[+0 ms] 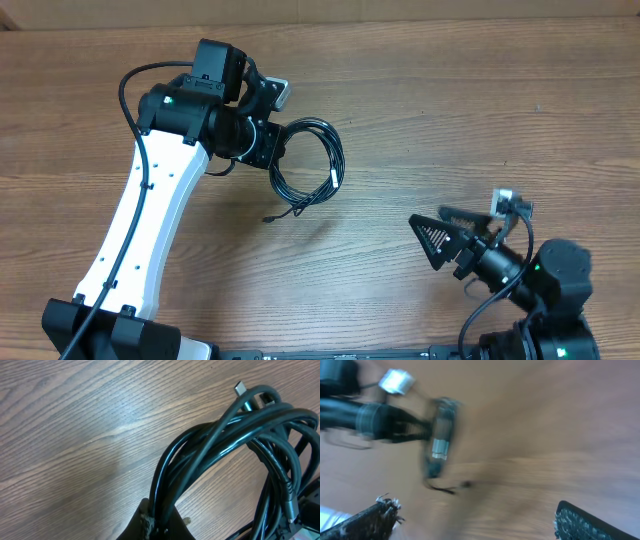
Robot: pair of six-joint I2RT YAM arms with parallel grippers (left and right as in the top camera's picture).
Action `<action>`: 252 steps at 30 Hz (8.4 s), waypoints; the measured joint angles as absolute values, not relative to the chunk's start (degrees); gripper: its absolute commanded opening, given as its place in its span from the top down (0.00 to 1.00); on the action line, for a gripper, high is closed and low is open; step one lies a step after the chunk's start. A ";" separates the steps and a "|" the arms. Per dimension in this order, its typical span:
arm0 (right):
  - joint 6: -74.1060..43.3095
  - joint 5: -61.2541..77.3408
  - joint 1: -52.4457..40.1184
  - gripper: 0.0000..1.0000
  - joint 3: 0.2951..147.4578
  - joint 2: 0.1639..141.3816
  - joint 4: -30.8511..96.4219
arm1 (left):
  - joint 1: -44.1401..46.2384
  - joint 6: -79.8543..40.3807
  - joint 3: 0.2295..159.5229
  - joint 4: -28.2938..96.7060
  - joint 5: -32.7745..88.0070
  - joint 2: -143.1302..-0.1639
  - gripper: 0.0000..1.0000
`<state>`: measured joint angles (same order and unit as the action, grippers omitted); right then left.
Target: Untangle cables
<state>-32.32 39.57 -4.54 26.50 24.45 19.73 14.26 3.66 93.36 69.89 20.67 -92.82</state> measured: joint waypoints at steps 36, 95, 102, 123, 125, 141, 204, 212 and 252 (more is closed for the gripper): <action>-49.58 41.91 -24.29 0.90 27.38 60.71 -19.86 | 20.43 -11.60 93.36 69.47 18.81 -92.82 0.96; -38.50 26.89 -36.51 0.96 27.42 71.05 -20.34 | 18.37 -39.46 93.32 67.77 19.55 -92.82 0.96; -43.90 35.20 -36.29 0.96 27.42 71.00 -24.47 | 18.37 -32.60 93.32 71.42 11.00 -92.82 0.96; -60.25 37.21 -25.87 0.96 27.42 70.24 -33.41 | 22.41 -15.55 93.32 70.96 16.78 -92.82 0.96; -60.99 35.86 -25.87 0.96 27.42 70.24 -34.06 | 22.52 -14.50 93.32 71.64 17.23 -92.82 0.96; -66.04 21.71 -25.87 0.96 27.42 70.24 -37.34 | 22.52 -11.33 93.32 72.27 19.53 -92.82 0.96; -46.52 23.86 -27.35 0.00 27.83 67.13 -14.70 | 16.73 -68.07 93.25 65.45 21.69 -92.79 0.91; -46.44 25.58 -27.35 0.00 27.83 67.13 -9.76 | 15.97 -60.23 93.25 65.84 15.03 -92.79 0.57; -41.98 37.98 -8.23 0.00 27.83 67.00 0.01 | 24.08 -23.38 77.01 57.69 10.41 -112.51 0.96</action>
